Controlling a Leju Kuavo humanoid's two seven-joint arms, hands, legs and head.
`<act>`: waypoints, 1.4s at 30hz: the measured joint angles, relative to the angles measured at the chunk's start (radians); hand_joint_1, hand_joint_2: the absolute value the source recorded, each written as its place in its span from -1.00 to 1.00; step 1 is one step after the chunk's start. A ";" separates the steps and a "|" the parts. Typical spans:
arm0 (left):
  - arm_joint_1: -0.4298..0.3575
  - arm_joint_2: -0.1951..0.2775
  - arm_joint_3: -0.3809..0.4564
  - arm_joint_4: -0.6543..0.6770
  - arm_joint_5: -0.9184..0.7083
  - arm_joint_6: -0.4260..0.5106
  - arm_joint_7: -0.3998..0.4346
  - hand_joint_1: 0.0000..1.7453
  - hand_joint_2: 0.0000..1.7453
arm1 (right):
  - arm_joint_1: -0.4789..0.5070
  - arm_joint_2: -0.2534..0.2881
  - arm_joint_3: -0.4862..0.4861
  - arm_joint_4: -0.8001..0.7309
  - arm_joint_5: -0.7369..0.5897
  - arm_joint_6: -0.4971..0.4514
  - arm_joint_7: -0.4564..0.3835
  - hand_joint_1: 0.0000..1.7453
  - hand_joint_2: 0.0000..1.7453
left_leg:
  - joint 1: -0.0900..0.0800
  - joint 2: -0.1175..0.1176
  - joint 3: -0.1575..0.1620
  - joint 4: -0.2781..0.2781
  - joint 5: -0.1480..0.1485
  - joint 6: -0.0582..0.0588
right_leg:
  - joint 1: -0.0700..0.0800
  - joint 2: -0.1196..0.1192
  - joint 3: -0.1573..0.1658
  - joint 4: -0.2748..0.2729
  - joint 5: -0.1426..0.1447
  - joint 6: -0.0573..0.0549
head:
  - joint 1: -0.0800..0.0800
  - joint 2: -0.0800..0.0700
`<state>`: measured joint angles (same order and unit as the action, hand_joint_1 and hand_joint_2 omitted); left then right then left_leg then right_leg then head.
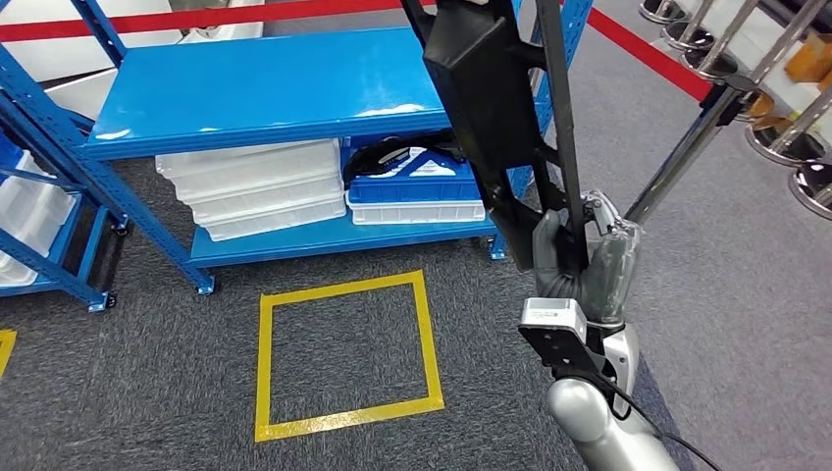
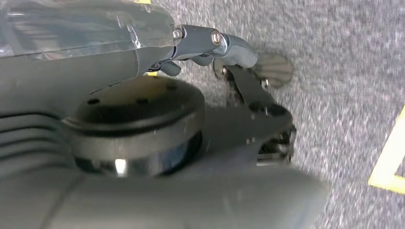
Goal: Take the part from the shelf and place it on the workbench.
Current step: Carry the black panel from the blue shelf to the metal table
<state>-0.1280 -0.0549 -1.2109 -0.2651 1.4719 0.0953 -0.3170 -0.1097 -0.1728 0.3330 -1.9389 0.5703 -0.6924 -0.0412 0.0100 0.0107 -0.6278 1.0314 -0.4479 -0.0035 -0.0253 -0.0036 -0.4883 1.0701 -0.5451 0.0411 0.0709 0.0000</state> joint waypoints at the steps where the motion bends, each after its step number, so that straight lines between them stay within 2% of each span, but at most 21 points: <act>1: 0.000 0.000 0.000 0.000 0.004 0.011 0.000 -1.00 1.00 | 0.001 0.000 0.000 0.000 0.004 0.000 0.001 1.00 1.00 | -0.001 -0.001 -0.004 0.004 0.007 -0.006 | 0.002 0.001 0.030 -0.052 -0.026 -0.005 | 0.000 0.000; 4: 0.003 0.000 0.000 0.000 0.018 0.029 -0.001 -1.00 1.00 | 0.013 0.000 0.000 0.000 0.014 0.000 0.012 1.00 1.00 | 0.001 -0.003 -0.019 0.017 0.009 -0.024 | 0.003 0.001 0.025 -0.074 -0.028 -0.034 | -0.009 0.000; 6: 0.004 0.000 0.000 0.000 0.028 0.029 -0.001 -1.00 1.00 | 0.017 0.000 0.000 0.000 0.021 0.000 0.022 1.00 1.00 | 0.004 -0.004 -0.047 0.087 -0.055 -0.032 | 0.004 -0.001 0.009 -0.074 -0.014 -0.056 | -0.019 0.000; 8: 0.005 0.000 0.001 0.000 0.033 0.026 -0.002 -1.00 1.00 | 0.021 0.000 0.000 0.000 0.024 0.000 0.026 1.00 1.00 | 0.004 -0.004 -0.086 0.212 -0.133 -0.036 | 0.010 -0.003 -0.009 -0.070 -0.002 -0.068 | -0.027 0.000; 10: 0.007 0.000 0.001 0.000 0.035 0.025 -0.002 -1.00 1.00 | 0.026 0.000 0.000 0.000 0.024 0.000 0.026 1.00 1.00 | 0.000 -0.004 -0.093 0.281 -0.150 -0.033 | 0.018 -0.003 -0.026 -0.063 0.005 -0.072 | -0.030 0.000; 11: 0.008 0.000 0.001 0.000 0.035 0.025 -0.002 -1.00 1.00 | 0.028 0.000 0.000 0.000 0.024 0.000 0.026 1.00 1.00 | -0.002 -0.004 -0.070 0.262 -0.133 -0.026 | 0.022 -0.003 -0.032 -0.059 0.007 -0.073 | -0.030 0.000; 14: 0.007 0.000 0.001 0.001 0.035 0.024 -0.002 -1.00 1.00 | 0.029 0.000 0.000 0.000 0.024 0.000 0.026 1.00 1.00 | -0.017 -0.007 0.052 0.074 -0.075 0.007 | 0.030 -0.003 -0.041 -0.051 0.010 -0.072 | -0.028 0.000; 15: 0.007 0.001 0.001 0.002 0.034 0.024 -0.002 -1.00 1.00 | 0.029 0.000 0.000 0.000 0.024 0.000 0.026 1.00 1.00 | -0.022 -0.008 0.075 0.030 -0.068 0.015 | 0.029 -0.003 -0.043 -0.050 0.012 -0.068 | -0.026 0.000; 17: 0.008 0.002 0.001 0.003 0.033 0.023 -0.004 -1.00 1.00 | 0.029 0.000 0.000 0.000 0.024 0.000 0.026 1.00 1.00 | -0.029 -0.008 0.084 0.000 -0.064 0.021 | 0.026 -0.004 -0.049 -0.050 0.019 -0.056 | -0.024 0.000; 19: 0.008 0.001 0.001 0.003 0.029 0.021 -0.005 -1.00 1.00 | 0.030 0.000 -0.001 -0.001 0.022 0.000 0.022 1.00 1.00 | -0.023 -0.006 0.086 -0.021 -0.054 0.028 | 0.026 -0.003 -0.054 -0.044 0.013 -0.045 | -0.026 0.000; 21: 0.007 0.001 0.002 0.004 0.024 0.018 -0.005 0.00 1.00 | 0.031 0.000 -0.002 -0.002 0.021 0.000 0.016 1.00 1.00 | -0.014 -0.003 0.087 -0.039 -0.042 0.036 | 0.025 0.000 -0.081 0.015 -0.030 -0.034 | -0.020 0.000; 23: 0.007 0.001 0.002 0.004 0.019 0.013 -0.005 1.00 1.00 | 0.033 0.000 -0.003 -0.002 0.021 0.000 0.015 1.00 1.00 | -0.012 -0.002 0.080 -0.038 -0.039 0.039 | 0.018 0.002 -0.136 0.136 -0.091 -0.023 | -0.013 0.000; 25: 0.007 0.001 0.002 0.004 0.011 0.011 -0.005 1.00 1.00 | 0.036 0.000 -0.003 -0.002 0.022 0.000 0.019 1.00 1.00 | -0.010 -0.002 0.072 -0.030 -0.039 0.038 | 0.008 0.002 -0.169 0.211 -0.105 -0.012 | -0.010 0.000; 26: 0.006 0.001 0.002 0.004 0.006 0.010 -0.005 1.00 1.00 | 0.037 0.000 -0.003 -0.002 0.023 0.000 0.021 1.00 1.00 | -0.008 -0.002 0.068 -0.024 -0.040 0.036 | 0.003 0.001 -0.161 0.196 -0.084 -0.006 | -0.010 0.000; 29: 0.003 0.003 0.002 0.005 -0.010 0.015 -0.003 1.00 1.00 | 0.038 0.000 -0.005 -0.003 0.023 0.000 0.017 1.00 1.00 | 0.000 -0.004 0.057 0.000 -0.048 0.020 | -0.005 0.002 -0.078 0.024 0.000 0.006 | -0.005 0.000; 31: 0.001 0.006 0.002 0.007 -0.015 0.024 -0.001 1.00 1.00 | 0.040 0.000 -0.006 -0.004 0.018 0.000 0.011 1.00 1.00 | -0.002 -0.005 0.048 0.012 -0.049 0.005 | -0.003 0.005 -0.060 -0.026 0.009 -0.004 | -0.004 0.000; 34: 0.000 0.009 0.002 0.009 -0.007 0.030 0.003 1.00 1.00 | 0.042 0.001 -0.006 -0.005 0.010 0.000 0.006 1.00 1.00 | -0.002 -0.006 0.042 0.017 -0.048 -0.012 | 0.001 0.007 -0.069 -0.029 0.017 -0.032 | -0.014 0.000; 37: -0.002 0.013 0.003 0.010 0.006 0.030 0.009 1.00 1.00 | 0.039 0.005 -0.006 -0.005 0.001 0.000 -0.004 1.00 1.00 | 0.001 -0.008 -0.003 0.126 -0.122 -0.025 | 0.000 0.004 -0.076 -0.033 0.027 -0.051 | -0.026 0.000; 39: -0.003 0.016 0.004 0.012 0.008 0.029 0.012 1.00 1.00 | 0.039 0.008 -0.006 -0.005 -0.002 0.000 -0.008 1.00 1.00 | 0.000 -0.009 -0.055 0.250 -0.179 -0.027 | 0.005 0.002 -0.083 -0.033 0.030 -0.057 | -0.031 0.000; 40: -0.002 0.017 0.004 0.013 0.008 0.030 0.013 1.00 1.00 | 0.039 0.009 -0.006 -0.005 -0.004 0.000 -0.009 1.00 1.00 | -0.002 -0.009 -0.067 0.283 -0.187 -0.026 | 0.007 0.001 -0.085 -0.033 0.031 -0.059 | -0.031 0.000; 42: 0.000 0.017 0.004 0.014 0.007 0.030 0.015 1.00 1.00 | 0.039 0.010 -0.006 -0.005 -0.006 0.000 -0.009 1.00 1.00 | -0.006 -0.009 -0.035 0.237 -0.148 -0.017 | 0.010 0.002 -0.084 -0.033 0.033 -0.060 | -0.032 0.000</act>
<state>-0.1280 -0.0375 -1.2068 -0.2509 1.4787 0.1254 -0.3021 -0.0708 -0.1628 0.3265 -1.9440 0.5639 -0.6924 -0.0501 0.0042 0.0016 -0.6632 1.2685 -0.5959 -0.0201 -0.0150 -0.0015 -0.5728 1.0375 -0.5126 -0.0194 0.0394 0.0000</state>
